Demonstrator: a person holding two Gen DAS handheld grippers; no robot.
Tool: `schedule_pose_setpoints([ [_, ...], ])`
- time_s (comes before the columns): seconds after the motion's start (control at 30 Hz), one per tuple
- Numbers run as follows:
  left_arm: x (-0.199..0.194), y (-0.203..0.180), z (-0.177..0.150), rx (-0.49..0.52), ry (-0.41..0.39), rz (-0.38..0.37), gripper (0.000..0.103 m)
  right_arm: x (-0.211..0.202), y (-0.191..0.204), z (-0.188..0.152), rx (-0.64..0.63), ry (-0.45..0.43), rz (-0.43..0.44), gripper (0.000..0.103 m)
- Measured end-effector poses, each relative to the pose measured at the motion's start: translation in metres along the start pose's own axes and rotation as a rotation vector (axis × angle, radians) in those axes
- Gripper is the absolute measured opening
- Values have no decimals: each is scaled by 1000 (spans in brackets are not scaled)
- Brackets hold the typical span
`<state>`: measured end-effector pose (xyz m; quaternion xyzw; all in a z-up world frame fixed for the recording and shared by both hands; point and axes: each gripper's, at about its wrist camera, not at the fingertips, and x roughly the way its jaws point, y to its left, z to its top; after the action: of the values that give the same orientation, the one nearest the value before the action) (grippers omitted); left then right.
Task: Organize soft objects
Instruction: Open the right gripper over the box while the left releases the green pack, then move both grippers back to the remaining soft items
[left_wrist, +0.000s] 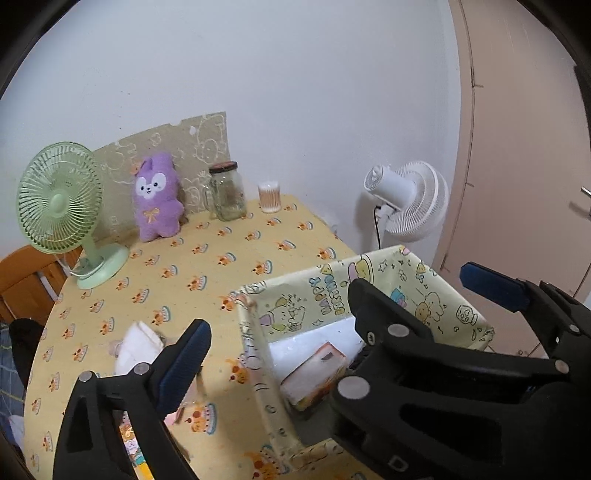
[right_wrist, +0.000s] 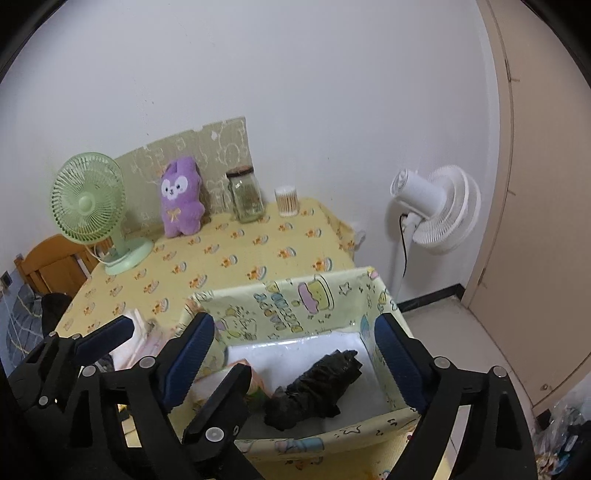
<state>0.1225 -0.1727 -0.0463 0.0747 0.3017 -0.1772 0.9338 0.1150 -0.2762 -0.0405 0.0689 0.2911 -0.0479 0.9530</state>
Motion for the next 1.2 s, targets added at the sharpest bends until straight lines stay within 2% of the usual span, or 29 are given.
schedule_pose_setpoints([
  [0.27, -32, 17, -1, -8, -49, 24, 102, -32, 21, 4, -40, -75, -11, 102],
  [0.5, -62, 30, -6, -17, -91, 44, 103, -59, 42, 3, -44, -133, -12, 103],
  [0.87, -90, 49, -19, -32, -127, 65, 103, -80, 71, -5, -67, -141, -8, 103],
  [1.2, -104, 74, -38, -43, -146, 120, 103, -83, 100, -18, -95, -147, 43, 103],
])
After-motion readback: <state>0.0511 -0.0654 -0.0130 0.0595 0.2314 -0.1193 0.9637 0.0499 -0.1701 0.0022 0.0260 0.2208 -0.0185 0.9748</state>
